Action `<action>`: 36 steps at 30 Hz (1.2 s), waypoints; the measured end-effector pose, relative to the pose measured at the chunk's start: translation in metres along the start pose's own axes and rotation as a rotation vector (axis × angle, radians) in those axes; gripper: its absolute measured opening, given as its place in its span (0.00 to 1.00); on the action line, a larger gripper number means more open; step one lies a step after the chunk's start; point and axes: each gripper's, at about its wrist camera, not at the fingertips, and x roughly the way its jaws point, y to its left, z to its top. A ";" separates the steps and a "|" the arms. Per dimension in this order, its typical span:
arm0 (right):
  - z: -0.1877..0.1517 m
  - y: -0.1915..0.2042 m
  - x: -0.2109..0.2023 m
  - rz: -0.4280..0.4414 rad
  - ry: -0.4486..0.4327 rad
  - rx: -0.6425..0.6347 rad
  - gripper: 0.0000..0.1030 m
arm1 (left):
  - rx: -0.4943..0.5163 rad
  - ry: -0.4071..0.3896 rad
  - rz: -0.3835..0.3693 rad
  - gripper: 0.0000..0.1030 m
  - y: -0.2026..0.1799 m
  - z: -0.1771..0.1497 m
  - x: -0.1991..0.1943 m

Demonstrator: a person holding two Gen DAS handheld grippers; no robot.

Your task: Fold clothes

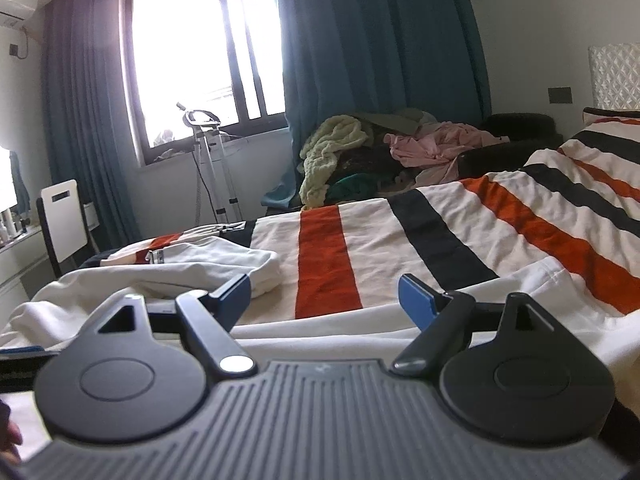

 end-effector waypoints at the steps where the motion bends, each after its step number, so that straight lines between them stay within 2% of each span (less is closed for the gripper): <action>1: 0.000 0.000 -0.001 -0.003 -0.002 -0.002 0.80 | 0.001 0.001 0.006 0.99 0.000 0.000 -0.001; 10: -0.002 0.000 -0.011 -0.021 0.003 0.017 0.80 | 0.020 -0.001 0.027 1.00 -0.004 -0.004 -0.007; 12: -0.003 0.000 -0.010 -0.023 0.008 0.024 0.80 | 0.023 0.016 0.019 1.00 -0.006 -0.004 -0.004; 16: -0.004 -0.002 -0.007 -0.028 0.020 0.025 0.80 | -0.035 0.079 -0.021 0.99 -0.012 -0.001 0.014; 18: -0.006 -0.005 -0.004 -0.040 0.031 0.033 0.80 | -0.021 0.085 -0.016 0.99 -0.020 0.001 0.023; 23: -0.009 -0.016 0.006 -0.091 0.058 0.081 0.80 | 0.083 0.096 0.025 0.99 -0.044 0.007 0.060; 29: -0.012 -0.022 0.015 -0.143 0.052 0.095 0.80 | 0.151 0.142 0.087 0.99 -0.063 0.026 0.134; 32: -0.015 -0.023 0.021 -0.151 0.053 0.097 0.80 | 0.251 0.128 0.121 0.99 -0.079 0.037 0.169; 35: -0.018 -0.023 0.032 -0.151 0.062 0.093 0.80 | 0.290 0.085 0.152 0.99 -0.093 0.052 0.194; 36: -0.018 -0.022 0.035 -0.140 0.068 0.091 0.80 | 0.303 0.068 0.139 0.99 -0.097 0.058 0.200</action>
